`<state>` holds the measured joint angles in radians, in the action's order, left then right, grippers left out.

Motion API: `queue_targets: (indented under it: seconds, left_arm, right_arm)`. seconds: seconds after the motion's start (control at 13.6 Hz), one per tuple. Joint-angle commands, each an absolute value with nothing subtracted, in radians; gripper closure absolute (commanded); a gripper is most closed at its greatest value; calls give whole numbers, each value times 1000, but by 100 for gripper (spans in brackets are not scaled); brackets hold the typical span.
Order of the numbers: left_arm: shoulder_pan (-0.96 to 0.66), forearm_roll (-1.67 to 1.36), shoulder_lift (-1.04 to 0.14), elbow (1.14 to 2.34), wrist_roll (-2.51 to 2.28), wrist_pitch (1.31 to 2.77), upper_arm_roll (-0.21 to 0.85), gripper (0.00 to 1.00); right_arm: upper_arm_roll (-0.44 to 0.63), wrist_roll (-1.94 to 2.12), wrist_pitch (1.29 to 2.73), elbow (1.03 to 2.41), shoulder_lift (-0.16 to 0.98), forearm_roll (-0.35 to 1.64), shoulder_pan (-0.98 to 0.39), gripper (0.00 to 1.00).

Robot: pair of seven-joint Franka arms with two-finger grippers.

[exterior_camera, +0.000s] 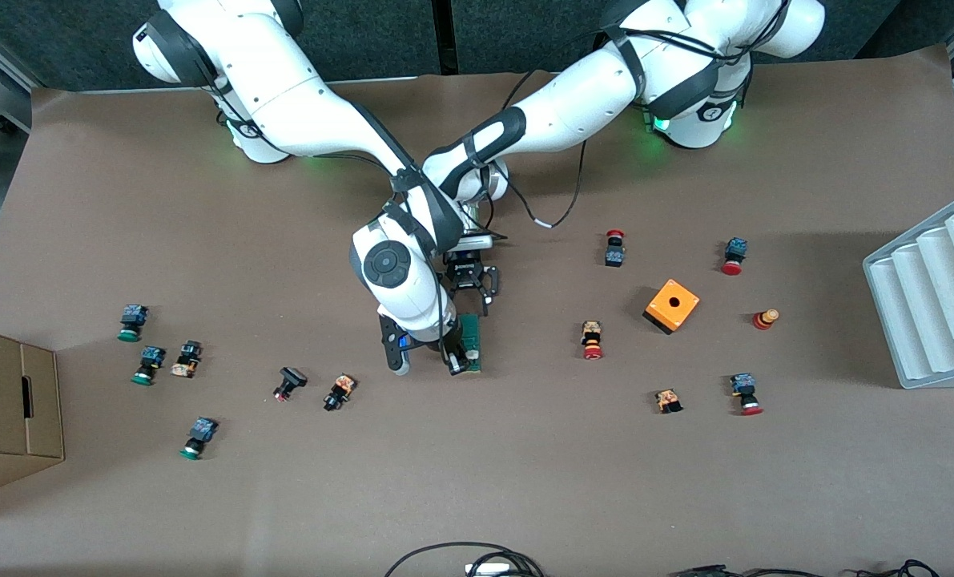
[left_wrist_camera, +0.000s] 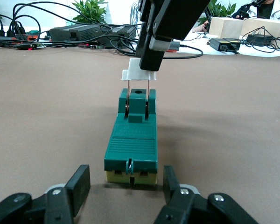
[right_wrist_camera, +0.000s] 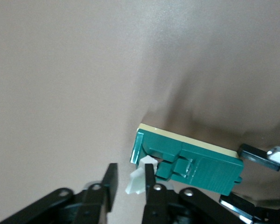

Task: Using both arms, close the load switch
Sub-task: 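Press the handle fully down into the contacts with the right gripper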

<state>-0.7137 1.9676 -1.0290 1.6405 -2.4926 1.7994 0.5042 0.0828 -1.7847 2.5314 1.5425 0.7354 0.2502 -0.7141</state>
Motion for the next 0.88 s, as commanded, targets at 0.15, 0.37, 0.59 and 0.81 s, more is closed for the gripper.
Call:
queue_targets:
  seconds: [0.15, 0.37, 0.59, 0.81]
  left_arm:
    - [-716, 1979, -1028, 1644, -2510, 1799, 497, 29]
    - [-716, 1979, -1028, 1644, -2510, 1799, 497, 29]
    - [-716, 1980, -1028, 1644, -2510, 1799, 497, 29]
    - [-715, 1980, -1028, 1643, -2510, 1799, 497, 29]
  right_arm:
    - [71, -1776, 2537, 1500, 779, 270, -701, 64]
    - [71, -1778, 2536, 1479, 792, 270, -699, 69]
    - [72, -1778, 2536, 1471, 801, 270, -701, 71]
    - [72, -1779, 2542, 1462, 813, 270, -701, 72]
